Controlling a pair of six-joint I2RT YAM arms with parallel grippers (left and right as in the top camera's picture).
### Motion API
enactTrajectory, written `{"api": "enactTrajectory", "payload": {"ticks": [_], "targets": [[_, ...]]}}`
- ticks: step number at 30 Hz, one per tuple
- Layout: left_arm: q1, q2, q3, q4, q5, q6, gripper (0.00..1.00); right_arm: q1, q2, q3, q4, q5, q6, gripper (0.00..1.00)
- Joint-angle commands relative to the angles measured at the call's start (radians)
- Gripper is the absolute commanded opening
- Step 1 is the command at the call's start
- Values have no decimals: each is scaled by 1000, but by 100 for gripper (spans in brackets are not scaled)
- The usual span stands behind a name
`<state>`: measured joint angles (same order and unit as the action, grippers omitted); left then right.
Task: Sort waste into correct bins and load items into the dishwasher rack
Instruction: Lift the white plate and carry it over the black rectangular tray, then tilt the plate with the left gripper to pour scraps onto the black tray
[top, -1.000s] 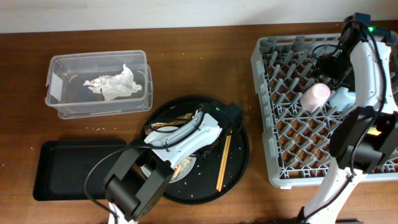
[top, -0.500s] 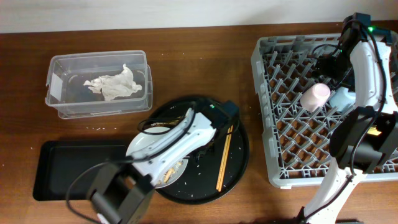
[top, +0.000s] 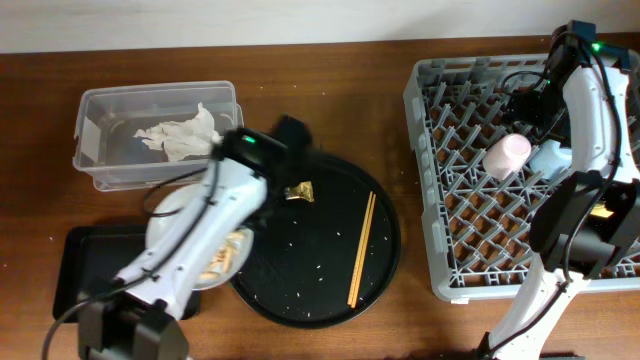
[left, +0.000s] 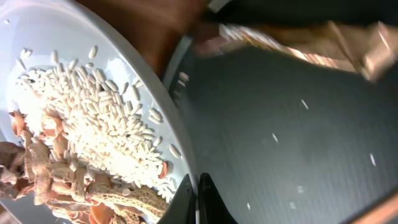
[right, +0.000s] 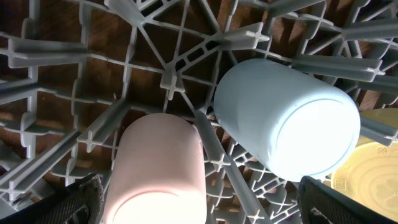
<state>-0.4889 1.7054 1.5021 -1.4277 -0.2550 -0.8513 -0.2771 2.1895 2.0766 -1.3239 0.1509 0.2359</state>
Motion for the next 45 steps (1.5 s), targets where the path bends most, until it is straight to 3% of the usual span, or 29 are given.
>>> {"api": "enactTrajectory", "payload": {"ticks": [1, 11, 20, 31, 42, 45], "targets": [[116, -25, 8, 6, -30, 15, 2, 1, 5, 4, 0, 2, 8, 98], [319, -25, -103, 160, 30, 16, 2, 1, 5, 4, 0, 2, 7, 98], [448, -25, -108, 203, 74, 24, 1, 1, 5, 4, 0, 2, 8, 98], [620, -25, -109, 250, 208, 176, 2, 1, 5, 4, 0, 2, 8, 98], [756, -27, -108, 284, 471, 356, 2, 1, 5, 4, 0, 2, 8, 98], [793, -38, -109, 280, 485, 379, 2, 1, 5, 4, 0, 2, 8, 98]]}}
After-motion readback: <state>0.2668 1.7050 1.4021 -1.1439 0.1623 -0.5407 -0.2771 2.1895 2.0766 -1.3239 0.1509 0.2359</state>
